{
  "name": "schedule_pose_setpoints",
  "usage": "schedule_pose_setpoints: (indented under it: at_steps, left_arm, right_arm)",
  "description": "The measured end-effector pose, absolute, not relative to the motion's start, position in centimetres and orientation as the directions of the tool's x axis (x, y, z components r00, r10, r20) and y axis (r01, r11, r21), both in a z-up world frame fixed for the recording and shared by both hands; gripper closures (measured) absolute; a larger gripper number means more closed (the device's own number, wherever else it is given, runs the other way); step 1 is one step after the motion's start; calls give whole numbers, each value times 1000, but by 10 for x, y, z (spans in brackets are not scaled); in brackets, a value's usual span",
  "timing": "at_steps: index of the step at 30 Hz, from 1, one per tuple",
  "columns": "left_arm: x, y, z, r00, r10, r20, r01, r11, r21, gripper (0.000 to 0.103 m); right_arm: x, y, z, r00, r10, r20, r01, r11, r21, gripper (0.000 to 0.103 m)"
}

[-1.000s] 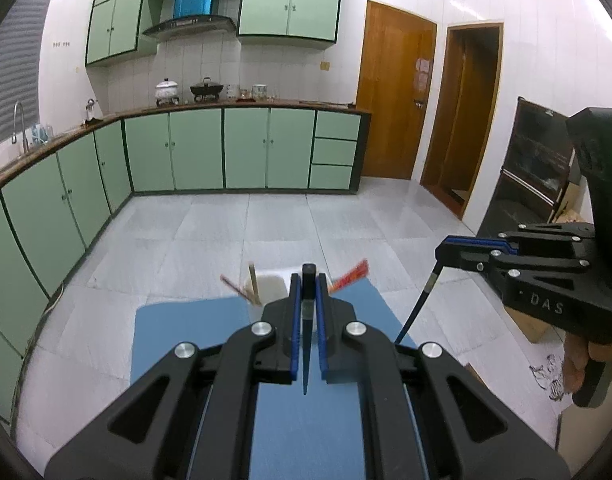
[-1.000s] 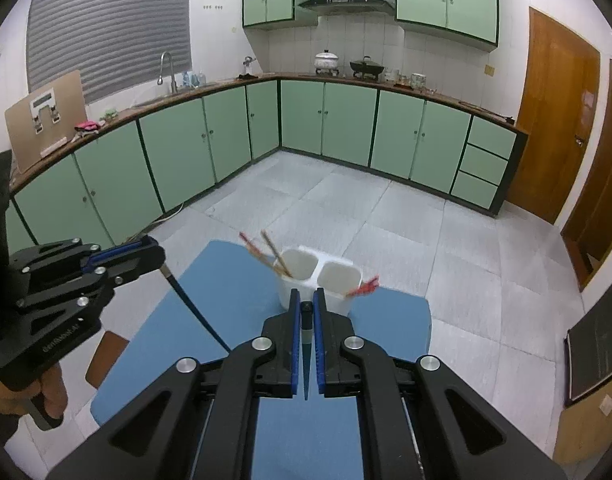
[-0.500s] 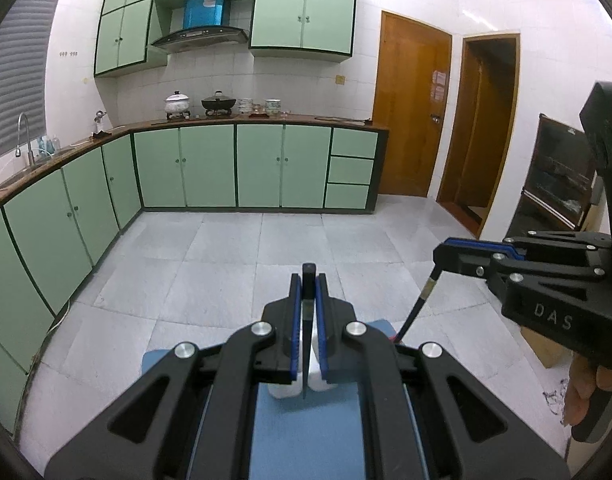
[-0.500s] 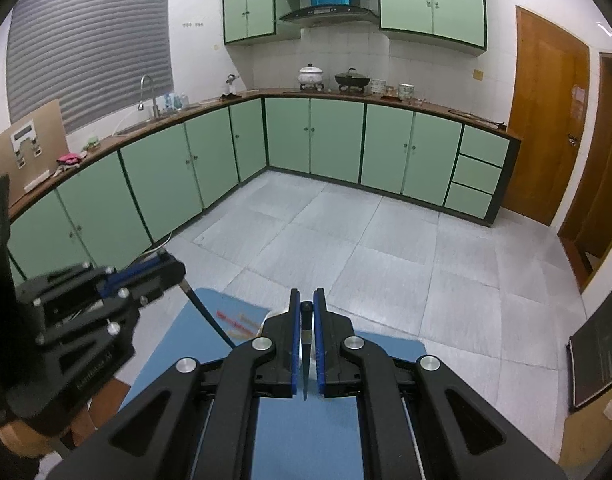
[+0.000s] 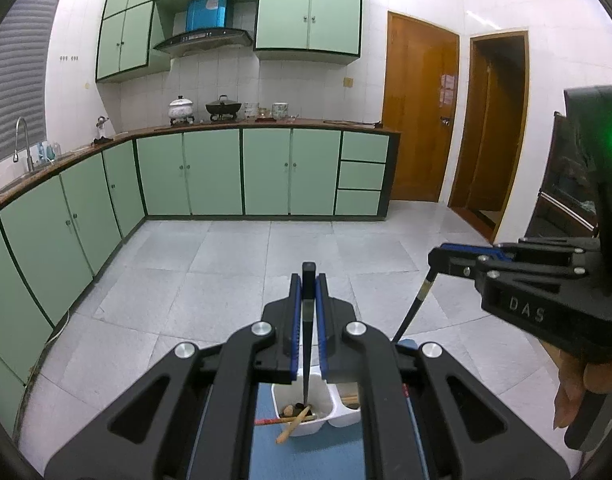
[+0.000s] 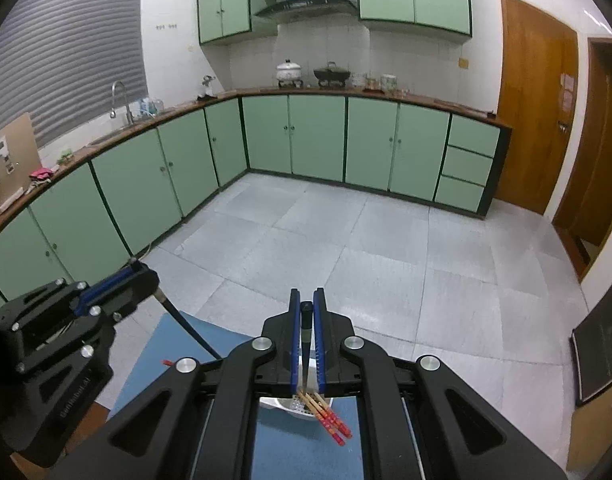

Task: Organize utensils
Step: 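Drop both black chopsticks into the holder and open both tools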

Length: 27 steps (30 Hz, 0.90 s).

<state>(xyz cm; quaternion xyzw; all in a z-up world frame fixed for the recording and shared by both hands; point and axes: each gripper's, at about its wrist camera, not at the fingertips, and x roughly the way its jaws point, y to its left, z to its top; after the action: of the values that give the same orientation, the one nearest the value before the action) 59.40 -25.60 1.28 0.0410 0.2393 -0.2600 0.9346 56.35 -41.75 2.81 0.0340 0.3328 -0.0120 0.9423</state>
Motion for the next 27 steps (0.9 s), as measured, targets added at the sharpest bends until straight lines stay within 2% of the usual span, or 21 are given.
schedule_pose_setpoints:
  at_steps: [8,16,19,24,27]
  left_arm:
    - [617,-261,-32,717,-447,-535,504,862,-45,97]
    - [617,-255,-37,710,-433,-556,500,865,-35,95]
    - [612,-252,-31,716,-434,-547,498,866,-35,87]
    - [609,-245,-23,725,-427,-541,488,872,-36,86]
    - [604,-242,-20,732,-419,-537,479,877,-31,81]
  right_arm:
    - [580,-427,-22,726,4,-688,55,996,64,97]
    - [567,-425,-30,720,11,-694,52,996,70,96]
    - [561,-426,-26,727,10,-686,51,996,69,95]
    - [556,-427,-18,734,10,-680,53,996,72,95]
    - [553,-424,-11,740,9,-672,54,996,73,95]
